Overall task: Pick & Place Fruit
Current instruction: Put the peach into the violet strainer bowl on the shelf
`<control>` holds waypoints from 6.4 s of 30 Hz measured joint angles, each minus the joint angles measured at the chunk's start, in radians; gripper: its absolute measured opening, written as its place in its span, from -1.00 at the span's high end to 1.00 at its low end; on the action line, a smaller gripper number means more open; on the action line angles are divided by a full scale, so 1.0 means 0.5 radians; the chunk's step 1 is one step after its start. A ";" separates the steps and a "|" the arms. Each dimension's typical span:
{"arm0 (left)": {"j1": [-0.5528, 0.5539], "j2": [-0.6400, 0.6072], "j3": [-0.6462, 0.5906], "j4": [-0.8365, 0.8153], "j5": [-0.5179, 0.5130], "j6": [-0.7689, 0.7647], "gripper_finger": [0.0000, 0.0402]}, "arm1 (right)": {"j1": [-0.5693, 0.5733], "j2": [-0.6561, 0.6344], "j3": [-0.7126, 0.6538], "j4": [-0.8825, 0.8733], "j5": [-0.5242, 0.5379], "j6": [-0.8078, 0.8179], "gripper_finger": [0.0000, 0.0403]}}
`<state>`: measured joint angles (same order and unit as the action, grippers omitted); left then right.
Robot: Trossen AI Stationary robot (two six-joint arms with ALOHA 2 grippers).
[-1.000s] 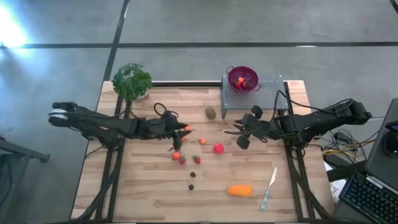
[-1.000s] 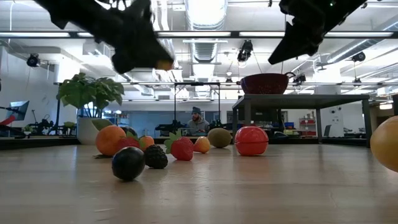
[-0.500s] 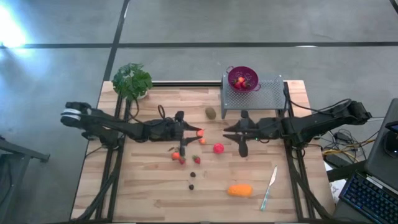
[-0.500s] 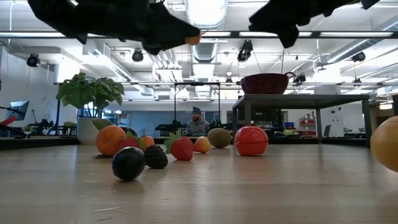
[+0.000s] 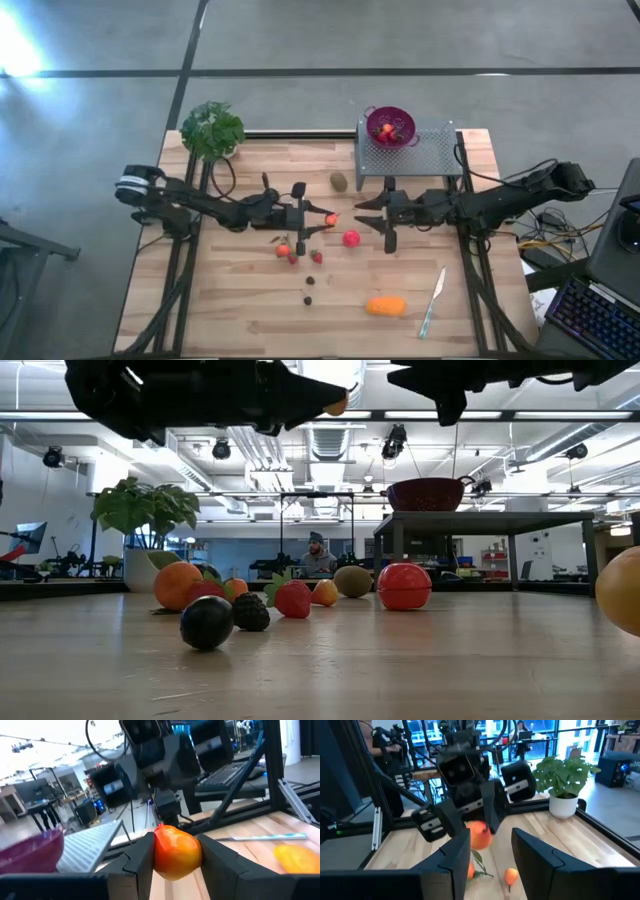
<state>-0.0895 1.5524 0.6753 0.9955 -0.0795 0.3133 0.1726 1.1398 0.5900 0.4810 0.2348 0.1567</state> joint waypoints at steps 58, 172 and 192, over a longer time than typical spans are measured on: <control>0.007 0.163 0.312 -0.107 -0.141 0.421 0.29 | -0.001 0.151 0.063 0.140 0.092 -0.007 0.86; 0.012 0.144 0.358 -0.334 -0.345 0.162 -0.56 | -1.834 0.615 1.345 -2.211 -0.192 -0.141 0.81; 0.012 0.144 0.358 -0.334 -0.345 0.162 -0.56 | -1.746 0.608 1.626 -2.518 -0.187 -0.180 0.15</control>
<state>-0.0834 1.6245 0.8543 0.8284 -0.2520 0.3945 -0.7005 1.4438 1.4031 -0.7778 0.1413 0.0669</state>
